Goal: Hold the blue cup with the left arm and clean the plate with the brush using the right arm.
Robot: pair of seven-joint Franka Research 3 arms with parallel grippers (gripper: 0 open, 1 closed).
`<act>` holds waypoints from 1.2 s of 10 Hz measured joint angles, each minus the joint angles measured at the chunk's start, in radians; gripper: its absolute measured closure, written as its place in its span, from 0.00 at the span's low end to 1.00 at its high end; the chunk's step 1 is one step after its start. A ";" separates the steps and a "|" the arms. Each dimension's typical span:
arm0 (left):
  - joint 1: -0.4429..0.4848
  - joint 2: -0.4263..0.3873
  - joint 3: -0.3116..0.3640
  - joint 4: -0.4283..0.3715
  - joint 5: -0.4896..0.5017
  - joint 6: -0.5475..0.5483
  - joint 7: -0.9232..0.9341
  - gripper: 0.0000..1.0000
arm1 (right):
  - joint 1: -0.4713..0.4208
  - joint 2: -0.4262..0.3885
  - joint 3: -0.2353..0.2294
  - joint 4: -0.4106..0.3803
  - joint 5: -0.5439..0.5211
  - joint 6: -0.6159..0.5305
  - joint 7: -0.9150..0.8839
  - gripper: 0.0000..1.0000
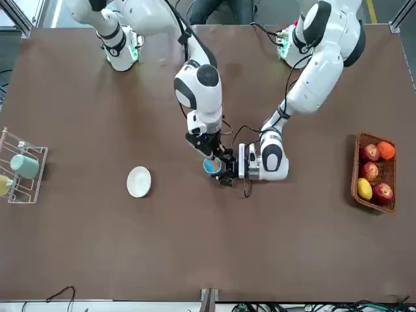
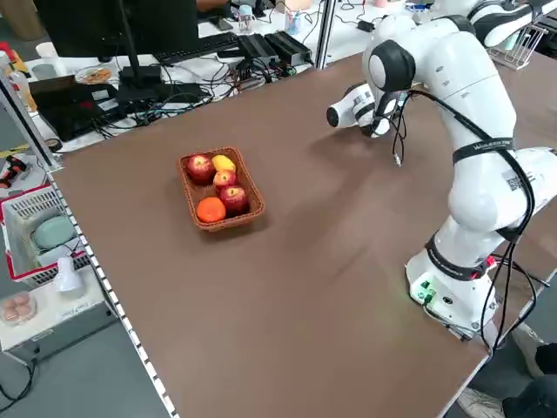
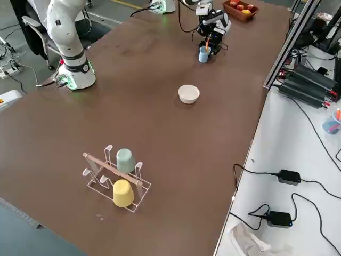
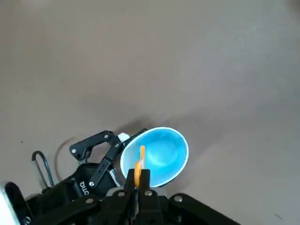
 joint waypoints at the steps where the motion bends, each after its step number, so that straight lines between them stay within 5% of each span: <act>1: 0.000 0.000 0.000 0.000 0.000 0.000 0.000 0.32 | -0.001 0.009 -0.002 0.008 0.000 0.000 0.004 0.96; 12: 0.003 0.000 0.001 0.006 0.000 0.006 0.000 0.32 | -0.048 0.018 -0.002 0.023 -0.001 -0.036 -0.003 0.96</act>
